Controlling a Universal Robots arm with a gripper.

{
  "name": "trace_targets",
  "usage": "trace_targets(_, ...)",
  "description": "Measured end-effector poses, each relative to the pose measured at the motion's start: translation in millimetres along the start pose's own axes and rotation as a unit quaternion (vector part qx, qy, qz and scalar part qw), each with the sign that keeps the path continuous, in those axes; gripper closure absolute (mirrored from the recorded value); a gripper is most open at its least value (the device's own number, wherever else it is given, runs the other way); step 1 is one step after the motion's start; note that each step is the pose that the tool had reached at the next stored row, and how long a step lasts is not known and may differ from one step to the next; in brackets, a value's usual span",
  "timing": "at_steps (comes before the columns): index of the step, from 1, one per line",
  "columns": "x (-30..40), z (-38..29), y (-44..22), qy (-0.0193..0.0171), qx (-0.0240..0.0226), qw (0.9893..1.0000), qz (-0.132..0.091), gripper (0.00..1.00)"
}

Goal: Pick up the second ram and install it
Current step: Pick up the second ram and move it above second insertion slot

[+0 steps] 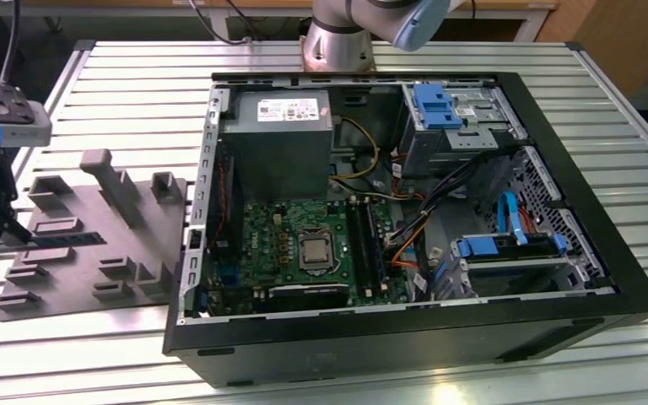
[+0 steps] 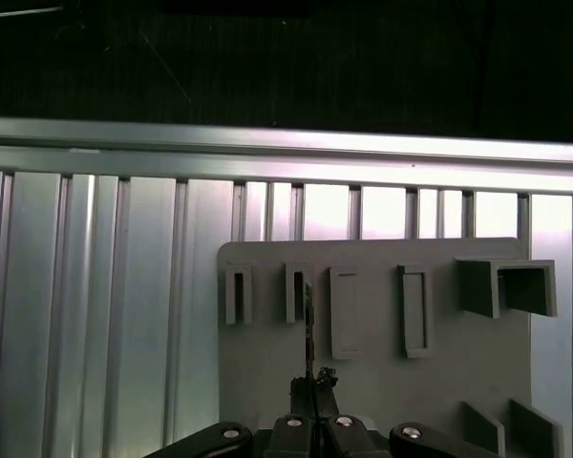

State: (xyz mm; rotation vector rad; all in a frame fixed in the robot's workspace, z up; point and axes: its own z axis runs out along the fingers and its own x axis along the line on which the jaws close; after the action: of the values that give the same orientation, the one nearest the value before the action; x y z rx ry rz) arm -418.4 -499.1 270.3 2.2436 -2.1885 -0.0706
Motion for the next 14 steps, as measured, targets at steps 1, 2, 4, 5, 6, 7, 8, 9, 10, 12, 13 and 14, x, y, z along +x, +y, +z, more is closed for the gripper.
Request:
trace_targets(1,0.0,-0.5,0.0,-0.0001,0.0001,1.0,0.0,0.88)
trace_targets(2,0.0,-1.1,0.0,-0.0001,0.0001,1.0,0.0,0.88)
trace_targets(4,-0.1,-2.2,0.1,-0.0001,0.0001,1.0,0.0,0.88)
trace_targets(5,-0.1,-2.9,0.1,-0.0001,0.0001,1.0,0.0,0.88)
trace_targets(6,-0.1,-3.4,0.1,-0.0001,0.0002,1.0,0.0,0.88)
trace_targets(7,-0.1,-4.0,0.2,-0.0001,0.0002,1.0,0.0,0.88)
trace_targets(8,-0.1,-4.7,0.2,-0.0001,0.0002,1.0,0.0,0.88)
trace_targets(9,-0.1,-5.3,0.2,-0.0002,0.0003,1.0,0.0,0.88)
trace_targets(10,-0.2,-5.9,0.2,-0.0002,0.0003,1.0,0.0,0.88)
trace_targets(12,-0.2,-7.3,0.3,-0.0002,0.0003,1.0,0.0,0.88)
trace_targets(13,-0.2,-8.0,0.3,-0.0001,0.0003,1.0,0.0,0.88)
trace_targets(14,-0.2,-8.6,0.3,-0.0002,0.0004,1.0,0.0,0.88)
